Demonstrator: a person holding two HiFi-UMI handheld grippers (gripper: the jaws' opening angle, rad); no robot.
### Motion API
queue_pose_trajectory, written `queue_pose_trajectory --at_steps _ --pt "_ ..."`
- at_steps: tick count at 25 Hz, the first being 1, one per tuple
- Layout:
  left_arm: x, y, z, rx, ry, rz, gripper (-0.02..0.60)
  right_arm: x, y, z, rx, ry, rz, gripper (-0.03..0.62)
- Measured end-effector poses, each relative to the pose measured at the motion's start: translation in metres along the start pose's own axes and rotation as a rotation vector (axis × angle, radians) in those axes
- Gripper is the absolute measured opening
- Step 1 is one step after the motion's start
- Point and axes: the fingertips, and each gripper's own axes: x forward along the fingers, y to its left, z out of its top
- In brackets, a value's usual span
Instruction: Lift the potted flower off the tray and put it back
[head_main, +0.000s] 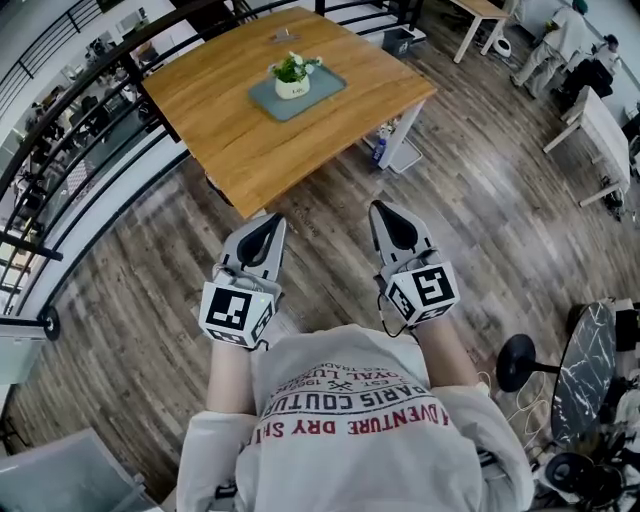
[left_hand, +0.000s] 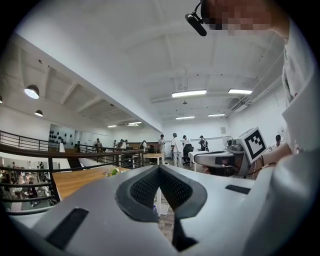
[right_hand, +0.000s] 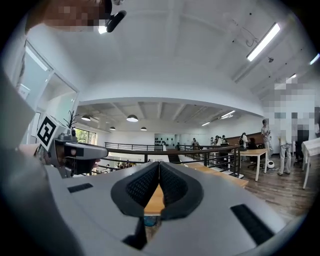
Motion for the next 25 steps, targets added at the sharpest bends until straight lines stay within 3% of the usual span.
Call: queue_pose_trajectory --at_steps 4,6,10,18,25 --pt "-0.008 0.015 -0.003 -0.022 -0.011 0.016 0.012 0.006 0.012 0.001 -0.017 -0.012 0.026 0.046" --pt "-0.009 0.021 -0.006 -0.030 -0.012 0.020 0.012 0.013 0.014 0.001 -0.017 -0.022 0.037 0.305" --pt "-0.003 0.036 -0.014 -0.052 -0.006 0.044 0.012 0.030 0.004 0.001 -0.031 -0.033 0.011 0.416" --pt "0.035 0.049 -0.023 -0.047 0.002 0.108 0.012 0.067 -0.038 -0.013 0.008 -0.030 0.061 0.431" --pt "0.122 0.052 -0.021 -0.023 0.024 0.244 0.012 0.131 -0.122 -0.022 0.025 -0.024 0.218 0.431"
